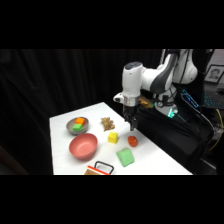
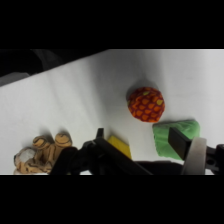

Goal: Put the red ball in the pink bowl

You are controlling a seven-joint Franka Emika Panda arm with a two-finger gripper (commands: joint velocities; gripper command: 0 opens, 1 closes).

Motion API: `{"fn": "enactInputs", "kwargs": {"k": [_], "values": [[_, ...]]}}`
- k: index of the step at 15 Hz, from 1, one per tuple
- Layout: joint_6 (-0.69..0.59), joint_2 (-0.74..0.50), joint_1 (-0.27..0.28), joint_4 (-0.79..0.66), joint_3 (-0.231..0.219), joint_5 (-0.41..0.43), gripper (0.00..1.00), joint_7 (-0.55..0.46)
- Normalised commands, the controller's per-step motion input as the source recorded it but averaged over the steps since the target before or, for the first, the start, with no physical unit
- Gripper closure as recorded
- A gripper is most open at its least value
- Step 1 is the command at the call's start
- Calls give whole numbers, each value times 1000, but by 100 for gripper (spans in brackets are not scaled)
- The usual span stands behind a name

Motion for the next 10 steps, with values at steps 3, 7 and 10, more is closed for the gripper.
{"fn": "enactInputs", "kwargs": {"k": [3,7,10], "values": [[460,174,50,-180,10,-87,0,117],[424,298,134,-22,-61,-271,0,309],[280,231,339,69,-226,-406,0,428]]}}
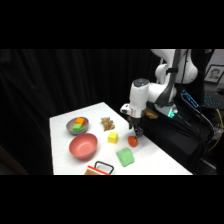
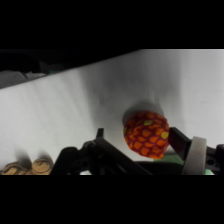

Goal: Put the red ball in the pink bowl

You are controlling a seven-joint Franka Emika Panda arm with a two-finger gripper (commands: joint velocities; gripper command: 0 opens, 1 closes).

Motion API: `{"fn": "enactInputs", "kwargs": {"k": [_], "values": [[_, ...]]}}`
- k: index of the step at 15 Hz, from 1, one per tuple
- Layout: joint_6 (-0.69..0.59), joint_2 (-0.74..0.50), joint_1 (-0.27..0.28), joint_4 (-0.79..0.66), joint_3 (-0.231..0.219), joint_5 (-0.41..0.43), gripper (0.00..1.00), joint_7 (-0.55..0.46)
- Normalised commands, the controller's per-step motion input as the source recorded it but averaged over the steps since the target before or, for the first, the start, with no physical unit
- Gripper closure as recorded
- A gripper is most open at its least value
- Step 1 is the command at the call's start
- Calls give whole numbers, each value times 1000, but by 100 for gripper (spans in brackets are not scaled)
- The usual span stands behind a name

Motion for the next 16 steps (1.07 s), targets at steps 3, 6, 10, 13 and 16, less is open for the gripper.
{"fn": "enactInputs", "kwargs": {"k": [3,6,10,13,16], "values": [[212,214,252,126,-179,-336,0,349],[241,252,167,171,-170,-306,0,262],[239,291,127,194,-198,-231,0,172],[225,248,167,141,-182,-165,0,178],[239,178,224,68,-198,-150,26,204]]}}
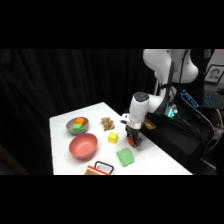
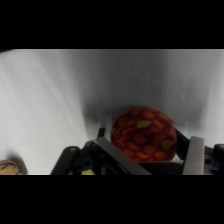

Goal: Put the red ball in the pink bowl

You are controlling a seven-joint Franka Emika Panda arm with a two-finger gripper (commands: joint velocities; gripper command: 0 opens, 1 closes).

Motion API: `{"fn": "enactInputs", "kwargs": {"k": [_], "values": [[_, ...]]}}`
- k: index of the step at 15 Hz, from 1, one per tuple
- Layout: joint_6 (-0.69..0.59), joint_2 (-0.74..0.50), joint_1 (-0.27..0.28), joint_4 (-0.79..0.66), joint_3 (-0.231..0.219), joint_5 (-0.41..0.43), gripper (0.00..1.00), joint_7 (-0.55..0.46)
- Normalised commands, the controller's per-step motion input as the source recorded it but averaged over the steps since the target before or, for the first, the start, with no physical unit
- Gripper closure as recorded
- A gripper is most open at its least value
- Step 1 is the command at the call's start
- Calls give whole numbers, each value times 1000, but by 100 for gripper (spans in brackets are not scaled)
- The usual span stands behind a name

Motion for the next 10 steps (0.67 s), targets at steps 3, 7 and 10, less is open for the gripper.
{"fn": "enactInputs", "kwargs": {"k": [3,7,10], "values": [[204,44,283,-20,-255,-156,51,206],[36,-226,235,-198,-257,-129,83,161],[-148,-441,216,-301,-295,-159,100,124]]}}
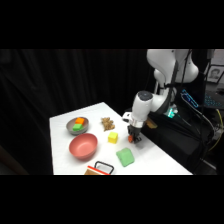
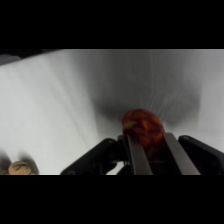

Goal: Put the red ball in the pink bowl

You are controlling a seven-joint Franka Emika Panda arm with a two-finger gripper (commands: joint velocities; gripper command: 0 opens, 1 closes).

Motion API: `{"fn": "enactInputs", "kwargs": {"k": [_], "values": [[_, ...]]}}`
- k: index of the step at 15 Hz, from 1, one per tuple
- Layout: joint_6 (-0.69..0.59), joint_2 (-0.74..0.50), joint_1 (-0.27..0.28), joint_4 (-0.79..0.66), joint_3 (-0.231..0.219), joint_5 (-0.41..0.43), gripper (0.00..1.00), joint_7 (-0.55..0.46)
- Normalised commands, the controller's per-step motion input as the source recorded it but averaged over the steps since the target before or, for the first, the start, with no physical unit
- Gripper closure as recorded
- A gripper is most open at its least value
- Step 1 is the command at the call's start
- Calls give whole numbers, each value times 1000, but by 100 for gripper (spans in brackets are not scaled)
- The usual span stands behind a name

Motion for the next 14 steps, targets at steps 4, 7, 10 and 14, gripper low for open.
{"fn": "enactInputs", "kwargs": {"k": [4,7,10,14], "values": [[-299,-510,168,-234,-249,-176,98,70],[-430,-600,11,-175,-64,-48,97,-84],[-447,-594,-21,-114,-4,49,97,-182],[-373,-409,-588,53,565,206,97,-316]]}}
